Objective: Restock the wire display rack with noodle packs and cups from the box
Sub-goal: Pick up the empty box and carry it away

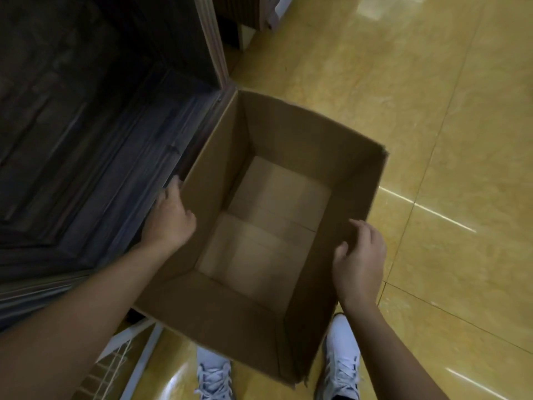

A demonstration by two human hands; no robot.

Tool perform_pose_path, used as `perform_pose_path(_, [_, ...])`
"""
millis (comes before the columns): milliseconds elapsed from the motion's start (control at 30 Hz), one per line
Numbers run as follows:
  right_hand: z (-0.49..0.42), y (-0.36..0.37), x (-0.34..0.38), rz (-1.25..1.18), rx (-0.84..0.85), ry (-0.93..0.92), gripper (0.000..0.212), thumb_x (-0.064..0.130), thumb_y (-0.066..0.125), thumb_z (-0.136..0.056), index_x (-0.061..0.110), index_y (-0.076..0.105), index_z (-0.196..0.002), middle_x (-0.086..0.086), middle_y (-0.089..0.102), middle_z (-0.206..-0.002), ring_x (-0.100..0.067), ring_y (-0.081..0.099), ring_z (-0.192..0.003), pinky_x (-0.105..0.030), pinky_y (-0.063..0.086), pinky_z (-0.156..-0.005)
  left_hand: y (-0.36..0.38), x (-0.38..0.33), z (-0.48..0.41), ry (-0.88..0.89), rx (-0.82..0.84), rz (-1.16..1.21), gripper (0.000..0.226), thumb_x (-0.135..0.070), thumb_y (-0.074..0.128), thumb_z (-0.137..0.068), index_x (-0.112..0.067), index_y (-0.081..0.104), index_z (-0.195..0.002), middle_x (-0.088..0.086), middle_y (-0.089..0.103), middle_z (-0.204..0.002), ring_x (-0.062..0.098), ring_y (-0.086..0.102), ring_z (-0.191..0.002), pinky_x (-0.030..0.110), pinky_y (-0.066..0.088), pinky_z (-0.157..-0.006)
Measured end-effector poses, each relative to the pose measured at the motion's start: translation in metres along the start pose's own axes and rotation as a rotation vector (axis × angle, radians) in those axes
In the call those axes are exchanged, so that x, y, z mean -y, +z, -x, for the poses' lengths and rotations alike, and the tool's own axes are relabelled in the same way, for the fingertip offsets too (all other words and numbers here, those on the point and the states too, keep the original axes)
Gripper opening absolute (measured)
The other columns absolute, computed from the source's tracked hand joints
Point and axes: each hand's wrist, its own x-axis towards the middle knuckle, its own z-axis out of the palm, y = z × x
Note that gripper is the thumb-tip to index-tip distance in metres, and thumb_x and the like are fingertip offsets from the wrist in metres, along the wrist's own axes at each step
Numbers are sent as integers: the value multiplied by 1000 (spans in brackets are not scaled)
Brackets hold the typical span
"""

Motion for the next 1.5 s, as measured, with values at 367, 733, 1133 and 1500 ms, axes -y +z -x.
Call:
perform_pose_path(367, [-12, 18, -13, -322, 221, 450, 36, 16, 43, -102, 15, 46, -138, -11, 62, -127, -27, 59, -109, -39, 49, -93, -2, 3, 5, -261, 91, 183, 42, -4, 41, -101, -17, 46, -140, 10, 58, -126, 26, 54, -113, 40, 43, -93])
perform_pose_path(733, [-60, -120, 14, -316, 65, 345, 32, 13, 44, -101, 11, 54, -130, -12, 66, -112, -32, 61, -98, -31, 41, -78, -72, -107, 56, -195, 24, 323, 47, 0, 40, -100, -18, 46, -143, 7, 57, -134, 24, 50, -127, 29, 39, -98])
perform_pose_path(1133, [-204, -299, 48, -337, 13, 312, 40, 23, 41, -102, 10, 50, -138, -14, 59, -135, -33, 56, -122, -36, 43, -96, -170, -317, 79, -68, -95, 324, 36, -20, 45, -102, -26, 50, -137, 0, 60, -94, 22, 64, -78, 36, 50, -59])
perform_pose_path(1500, [-369, -369, 106, -358, 14, 324, 47, 33, 37, -104, 11, 44, -145, -10, 53, -142, -31, 48, -131, -45, 40, -109, -239, -462, -7, -4, -15, 454, 36, -21, 41, -104, -23, 49, -139, 0, 58, -107, 16, 57, -87, 32, 48, -69])
